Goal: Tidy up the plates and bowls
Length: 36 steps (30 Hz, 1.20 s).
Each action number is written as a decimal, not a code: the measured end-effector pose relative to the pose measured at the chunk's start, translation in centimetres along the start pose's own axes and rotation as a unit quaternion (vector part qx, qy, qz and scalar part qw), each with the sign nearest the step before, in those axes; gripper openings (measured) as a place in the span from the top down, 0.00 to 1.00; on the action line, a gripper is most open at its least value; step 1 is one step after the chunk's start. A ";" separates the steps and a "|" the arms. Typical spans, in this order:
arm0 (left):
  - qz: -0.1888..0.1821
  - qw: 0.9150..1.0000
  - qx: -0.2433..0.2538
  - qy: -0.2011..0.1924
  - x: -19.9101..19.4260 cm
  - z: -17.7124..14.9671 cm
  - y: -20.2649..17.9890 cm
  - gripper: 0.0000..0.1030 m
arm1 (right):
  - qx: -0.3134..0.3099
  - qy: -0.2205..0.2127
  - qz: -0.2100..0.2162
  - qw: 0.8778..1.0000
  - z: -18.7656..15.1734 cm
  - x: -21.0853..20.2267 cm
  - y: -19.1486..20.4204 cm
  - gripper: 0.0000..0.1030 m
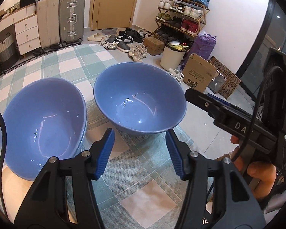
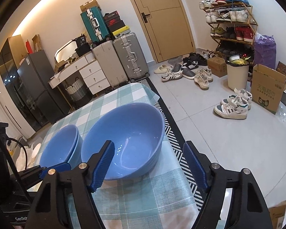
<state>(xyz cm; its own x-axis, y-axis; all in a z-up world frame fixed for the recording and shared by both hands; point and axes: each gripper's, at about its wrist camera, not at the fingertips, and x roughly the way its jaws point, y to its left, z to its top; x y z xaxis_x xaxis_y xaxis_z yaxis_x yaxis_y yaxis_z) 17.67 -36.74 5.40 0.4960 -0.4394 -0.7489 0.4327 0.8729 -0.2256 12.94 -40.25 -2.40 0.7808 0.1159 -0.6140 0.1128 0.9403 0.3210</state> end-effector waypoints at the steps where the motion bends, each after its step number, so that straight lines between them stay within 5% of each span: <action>1: 0.000 1.000 -0.005 0.001 0.4 0.1 0.1 0.49 | 0.002 0.002 0.000 1.000 0.0 0.1 -0.2 0.27; 22: 0.035 0.999 -0.033 -0.009 4.2 0.9 1.9 0.50 | 0.012 0.030 0.006 0.999 -1.6 3.4 -1.5 0.54; 36: 0.059 0.998 -0.019 -0.017 4.4 1.1 1.8 0.66 | -0.020 0.020 -0.006 1.000 -1.9 4.3 0.1 0.68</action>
<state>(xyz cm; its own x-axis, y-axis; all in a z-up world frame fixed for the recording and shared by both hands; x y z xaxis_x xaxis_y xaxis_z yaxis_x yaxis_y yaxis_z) 21.46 -37.33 2.37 0.5673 -0.3397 -0.7502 0.3407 0.9262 -0.1618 15.13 -39.10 -6.33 0.7541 0.1166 -0.6463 0.0962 0.9539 0.2843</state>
